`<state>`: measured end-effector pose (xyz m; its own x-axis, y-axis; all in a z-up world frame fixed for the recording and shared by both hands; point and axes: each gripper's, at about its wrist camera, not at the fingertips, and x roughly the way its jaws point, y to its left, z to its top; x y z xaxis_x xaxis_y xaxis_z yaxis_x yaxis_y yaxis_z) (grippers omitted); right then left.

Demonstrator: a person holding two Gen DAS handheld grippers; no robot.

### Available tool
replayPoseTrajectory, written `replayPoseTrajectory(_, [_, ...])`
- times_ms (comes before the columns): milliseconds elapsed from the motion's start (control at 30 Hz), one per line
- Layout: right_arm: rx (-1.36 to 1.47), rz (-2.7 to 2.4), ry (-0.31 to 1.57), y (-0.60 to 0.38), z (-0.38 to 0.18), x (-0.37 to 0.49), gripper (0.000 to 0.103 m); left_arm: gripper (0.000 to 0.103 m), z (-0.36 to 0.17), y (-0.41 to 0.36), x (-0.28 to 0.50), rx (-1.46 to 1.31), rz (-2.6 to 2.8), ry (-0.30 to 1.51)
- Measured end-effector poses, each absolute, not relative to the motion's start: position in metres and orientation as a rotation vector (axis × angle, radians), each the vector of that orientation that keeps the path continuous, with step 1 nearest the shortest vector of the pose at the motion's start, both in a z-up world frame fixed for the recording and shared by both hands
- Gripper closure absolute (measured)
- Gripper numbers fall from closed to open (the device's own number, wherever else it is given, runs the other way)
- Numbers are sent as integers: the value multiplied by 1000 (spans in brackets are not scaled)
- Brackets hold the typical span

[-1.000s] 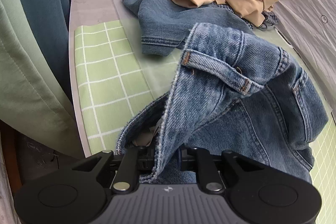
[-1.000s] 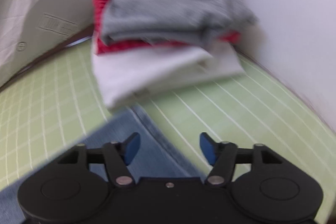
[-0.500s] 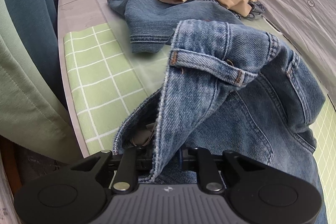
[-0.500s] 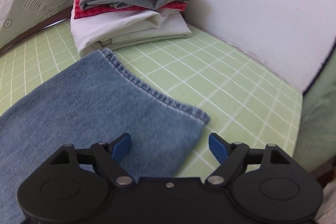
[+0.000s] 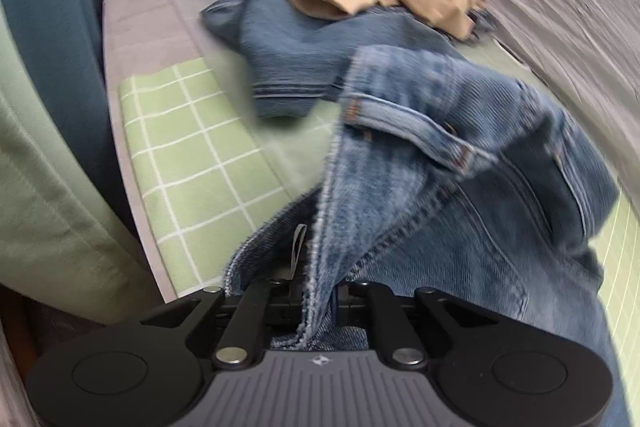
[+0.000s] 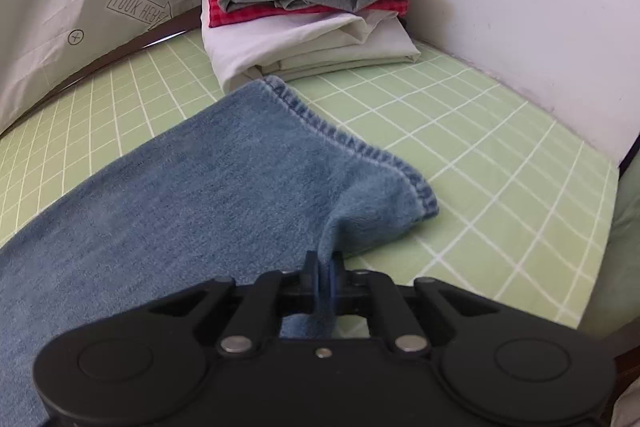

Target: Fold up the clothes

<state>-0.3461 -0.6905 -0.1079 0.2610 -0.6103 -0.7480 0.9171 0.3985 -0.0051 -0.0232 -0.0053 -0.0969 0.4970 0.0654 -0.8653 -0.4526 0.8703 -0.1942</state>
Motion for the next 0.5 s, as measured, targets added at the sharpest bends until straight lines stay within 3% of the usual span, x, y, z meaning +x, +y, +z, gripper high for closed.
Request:
replayPoseTrajectory(267, [418,-1124,825,-654,-112,-370,97,91,-95,15,-19,-386,296,1020])
replayPoseTrajectory(400, [321,-1111,909,-644,-109,-362,91,83,-84,14,-21,-300,210,1044])
replayPoseTrajectory(433, [322,-1117,918,-643,-106,-360,78,77,-78,15,-24,-304,188,1047])
replayPoseTrajectory(467, [329,-1133,912,-642,-102,-358,57,73,-72,16,-27,-308,166,1050])
replayPoseTrajectory(500, [333,-1152,894,-639,-96,-356,48,62,-65,19,-30,-334,144,1054])
